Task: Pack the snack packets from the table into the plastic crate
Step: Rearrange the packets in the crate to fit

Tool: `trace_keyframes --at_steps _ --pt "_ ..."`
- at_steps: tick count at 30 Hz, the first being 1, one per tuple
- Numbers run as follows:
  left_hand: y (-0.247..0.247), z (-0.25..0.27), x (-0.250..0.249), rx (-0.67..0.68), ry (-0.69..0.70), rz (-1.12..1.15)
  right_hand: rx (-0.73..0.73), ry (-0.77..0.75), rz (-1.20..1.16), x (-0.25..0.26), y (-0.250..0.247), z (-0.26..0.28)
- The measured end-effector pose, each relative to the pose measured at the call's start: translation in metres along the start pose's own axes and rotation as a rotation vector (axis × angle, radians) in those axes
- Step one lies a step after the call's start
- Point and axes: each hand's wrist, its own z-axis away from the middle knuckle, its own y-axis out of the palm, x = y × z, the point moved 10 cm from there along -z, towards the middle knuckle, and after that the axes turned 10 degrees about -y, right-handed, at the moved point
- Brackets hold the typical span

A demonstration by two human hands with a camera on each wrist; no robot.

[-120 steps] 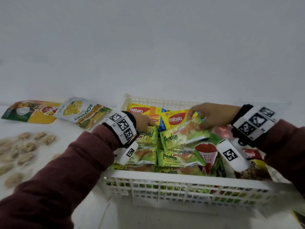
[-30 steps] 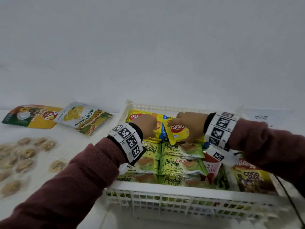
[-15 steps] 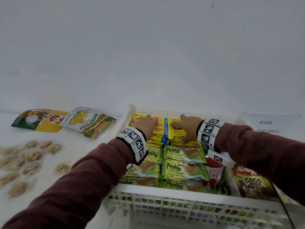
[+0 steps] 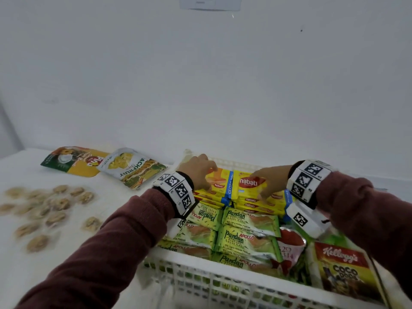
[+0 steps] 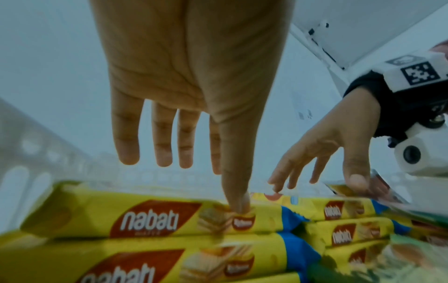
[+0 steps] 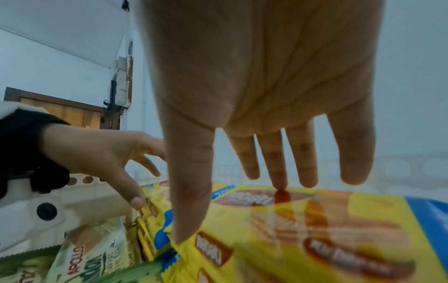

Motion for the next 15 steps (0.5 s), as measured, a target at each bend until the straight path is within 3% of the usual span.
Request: trace_keyframes --at_steps 8,12,15 --pt "-0.037 0.012 -0.005 -0.041 0.021 0.203 -0.001 -0.083 0.074 0.019 -0.019 0.027" --pt "-0.071 0.026 -0.005 -0.049 0.077 0.315 0.048 -0.103 0.110 0.049 -0.033 0.041" --pt "-0.100 0.041 0.005 -0.069 0.132 0.345 -0.002 -0.118 0.113 0.083 -0.057 0.045"
